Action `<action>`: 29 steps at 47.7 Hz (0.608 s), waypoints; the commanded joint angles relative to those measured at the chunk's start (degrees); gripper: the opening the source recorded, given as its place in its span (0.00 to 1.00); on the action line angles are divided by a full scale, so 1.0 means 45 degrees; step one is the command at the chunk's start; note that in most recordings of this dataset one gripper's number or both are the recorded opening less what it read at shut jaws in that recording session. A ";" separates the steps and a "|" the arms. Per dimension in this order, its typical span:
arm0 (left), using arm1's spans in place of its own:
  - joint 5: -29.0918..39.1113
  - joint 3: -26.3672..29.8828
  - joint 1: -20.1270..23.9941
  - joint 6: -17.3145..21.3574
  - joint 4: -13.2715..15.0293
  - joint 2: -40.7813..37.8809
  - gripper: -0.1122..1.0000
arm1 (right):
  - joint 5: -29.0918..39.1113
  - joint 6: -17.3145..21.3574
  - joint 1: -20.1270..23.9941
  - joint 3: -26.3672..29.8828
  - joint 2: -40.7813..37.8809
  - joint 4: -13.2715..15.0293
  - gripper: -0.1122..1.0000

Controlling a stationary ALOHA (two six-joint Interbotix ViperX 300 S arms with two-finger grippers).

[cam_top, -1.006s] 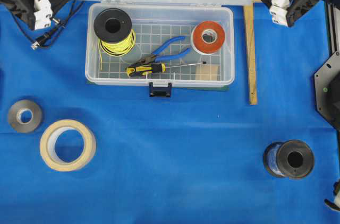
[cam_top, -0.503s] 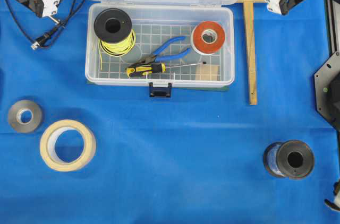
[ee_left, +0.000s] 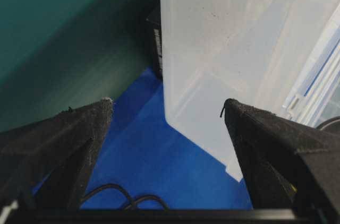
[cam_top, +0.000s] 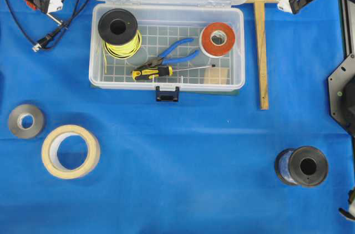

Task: Open the tool box with both arms.
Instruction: 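Release the opened lid and pull both grippers outward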

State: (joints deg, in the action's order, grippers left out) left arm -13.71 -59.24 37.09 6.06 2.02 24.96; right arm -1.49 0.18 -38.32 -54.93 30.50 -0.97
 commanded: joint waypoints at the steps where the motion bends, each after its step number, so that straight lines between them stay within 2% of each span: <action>1: -0.0059 0.0176 0.0078 0.0020 -0.0039 0.0195 0.91 | 0.0059 -0.0020 -0.0098 0.0098 0.0254 0.0020 0.84; 29: 0.1016 -0.1230 0.0625 0.0020 -0.0020 0.2520 0.91 | 0.1523 0.0000 -0.0547 -0.1035 0.2656 0.0020 0.84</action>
State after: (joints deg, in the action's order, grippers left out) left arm -8.96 -65.04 39.73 6.24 1.93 34.98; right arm 5.36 0.09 -40.52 -60.03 41.92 -0.97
